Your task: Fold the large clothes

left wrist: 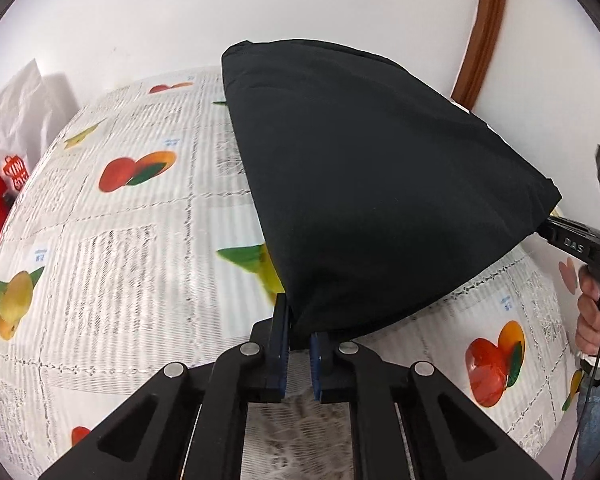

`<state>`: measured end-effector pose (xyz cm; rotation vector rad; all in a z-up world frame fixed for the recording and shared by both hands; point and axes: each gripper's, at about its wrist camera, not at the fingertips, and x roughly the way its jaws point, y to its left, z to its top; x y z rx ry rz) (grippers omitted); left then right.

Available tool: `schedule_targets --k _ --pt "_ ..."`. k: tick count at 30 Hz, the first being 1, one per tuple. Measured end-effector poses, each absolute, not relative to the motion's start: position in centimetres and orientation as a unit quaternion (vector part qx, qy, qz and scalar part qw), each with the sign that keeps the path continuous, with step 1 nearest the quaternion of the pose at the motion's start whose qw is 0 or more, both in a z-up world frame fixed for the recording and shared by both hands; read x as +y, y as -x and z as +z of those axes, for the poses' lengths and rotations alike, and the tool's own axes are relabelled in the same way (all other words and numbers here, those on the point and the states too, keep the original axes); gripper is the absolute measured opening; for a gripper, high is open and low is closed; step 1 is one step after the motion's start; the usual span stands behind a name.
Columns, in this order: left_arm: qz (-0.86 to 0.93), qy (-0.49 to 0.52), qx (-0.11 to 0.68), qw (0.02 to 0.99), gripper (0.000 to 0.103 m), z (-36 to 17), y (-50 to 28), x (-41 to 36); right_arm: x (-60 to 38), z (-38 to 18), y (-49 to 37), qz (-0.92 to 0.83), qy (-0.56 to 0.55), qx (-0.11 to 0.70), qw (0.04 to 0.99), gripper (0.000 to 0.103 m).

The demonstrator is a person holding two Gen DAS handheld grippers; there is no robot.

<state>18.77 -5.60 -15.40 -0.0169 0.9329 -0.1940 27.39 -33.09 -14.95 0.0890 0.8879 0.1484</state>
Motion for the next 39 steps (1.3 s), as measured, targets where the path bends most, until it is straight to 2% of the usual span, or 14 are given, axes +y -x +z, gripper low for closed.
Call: schedule_targets --k 2,3,5,7,8,12,15,16,18,19,22,30,39 --pt "-0.096 0.018 0.455 0.885 0.013 -15.3 -18.7 -4.9 -33.2 -14.4 -26.6 0.07 -0.048 0.429 0.899 0.014" --pt "-0.098 0.022 0.457 0.884 0.014 -15.2 -18.7 -4.6 -33.4 -14.0 -25.9 0.071 -0.046 0.432 0.898 0.021" --pt "-0.092 0.02 0.456 0.885 0.03 -15.1 -18.5 -4.2 -33.2 -13.0 -24.4 0.091 -0.028 0.432 0.897 0.035" --pt "-0.079 0.011 0.45 0.89 0.043 -14.9 -18.1 -4.0 -32.5 -11.3 -22.7 0.101 0.003 0.405 0.909 0.037" --pt "-0.076 0.01 0.447 0.891 0.045 -14.8 -17.8 -3.8 -32.2 -10.8 -22.4 0.103 0.012 0.395 0.913 0.037" --pt "-0.084 0.024 0.447 0.89 0.046 -14.3 -17.3 -2.9 -31.4 -8.3 -22.5 0.119 -0.009 0.339 0.933 0.037" --pt "-0.084 0.019 0.438 0.895 0.046 -13.4 -17.1 -2.7 -31.2 -8.8 -24.8 0.122 -0.026 0.341 0.932 0.035" --pt "-0.083 0.016 0.432 0.898 0.048 -13.1 -17.1 -2.7 -31.4 -9.5 -25.7 0.125 -0.036 0.351 0.927 0.032" --pt "-0.082 0.011 0.417 0.905 0.052 -12.4 -17.2 -2.8 -32.1 -11.1 -27.3 0.101 -0.05 0.377 0.92 0.016" --pt "-0.08 0.01 0.409 0.909 0.052 -12.1 -17.4 -2.8 -32.5 -12.0 -27.8 0.089 -0.058 0.39 0.915 0.015" --pt "-0.084 0.02 0.41 0.908 0.052 -11.9 -18.8 -2.9 -33.6 -13.5 -27.7 0.086 -0.082 0.408 0.905 0.015" --pt "-0.074 0.022 0.422 0.903 0.055 -13.1 -21.8 -4.1 -33.3 -11.2 -26.6 0.06 -0.073 0.387 0.917 0.016" --pt "-0.07 0.038 0.435 0.897 0.057 -13.4 -21.3 -3.9 -33.3 -12.7 -26.9 -0.003 -0.063 0.434 0.899 0.016"
